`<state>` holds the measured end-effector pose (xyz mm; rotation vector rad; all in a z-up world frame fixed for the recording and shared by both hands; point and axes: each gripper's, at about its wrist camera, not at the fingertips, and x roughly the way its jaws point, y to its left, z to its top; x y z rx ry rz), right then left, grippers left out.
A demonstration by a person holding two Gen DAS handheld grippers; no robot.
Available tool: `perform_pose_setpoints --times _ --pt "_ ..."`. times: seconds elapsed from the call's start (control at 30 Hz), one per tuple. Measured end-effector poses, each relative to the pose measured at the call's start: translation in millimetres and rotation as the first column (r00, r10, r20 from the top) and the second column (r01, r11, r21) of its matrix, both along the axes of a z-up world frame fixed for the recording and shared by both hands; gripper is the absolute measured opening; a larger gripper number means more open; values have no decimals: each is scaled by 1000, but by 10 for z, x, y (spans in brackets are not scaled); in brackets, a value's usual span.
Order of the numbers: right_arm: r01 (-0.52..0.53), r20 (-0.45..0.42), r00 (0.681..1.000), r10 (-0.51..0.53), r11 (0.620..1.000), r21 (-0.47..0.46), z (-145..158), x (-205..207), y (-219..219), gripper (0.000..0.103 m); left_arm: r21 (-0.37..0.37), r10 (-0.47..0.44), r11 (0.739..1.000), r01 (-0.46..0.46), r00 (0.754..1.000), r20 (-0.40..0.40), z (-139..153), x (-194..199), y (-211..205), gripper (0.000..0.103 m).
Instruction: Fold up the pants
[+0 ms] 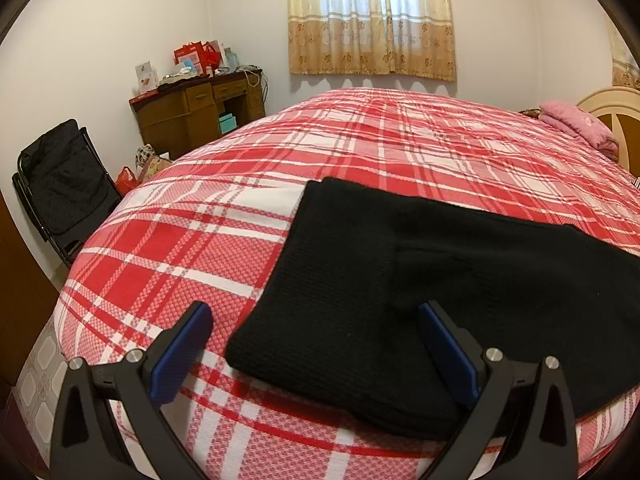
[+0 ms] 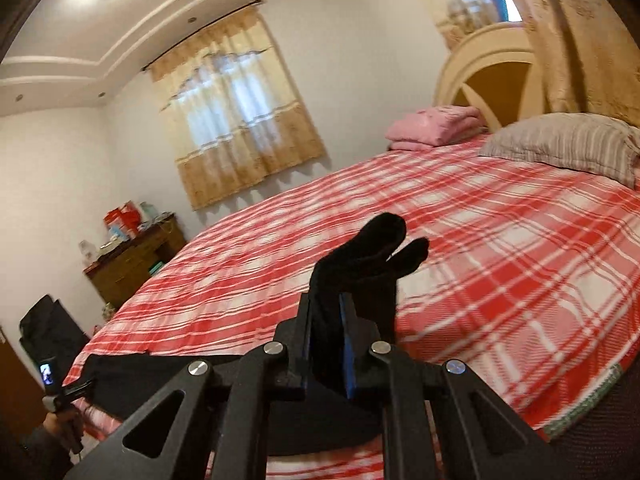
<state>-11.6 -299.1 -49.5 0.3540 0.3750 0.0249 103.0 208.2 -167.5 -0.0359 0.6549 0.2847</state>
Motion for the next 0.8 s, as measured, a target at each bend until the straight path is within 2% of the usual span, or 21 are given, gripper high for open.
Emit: perform_pose_setpoints --times 0.3,0.8 --pt "-124 -13 992 124 992 -6 -37 170 501 12 0 0 1000 0 1000 1 2 2 5 103" --pt "-285 -61 957 283 959 -17 -203 526 1251 12 0 1 1000 -1 1000 3 1 -3 4 103"
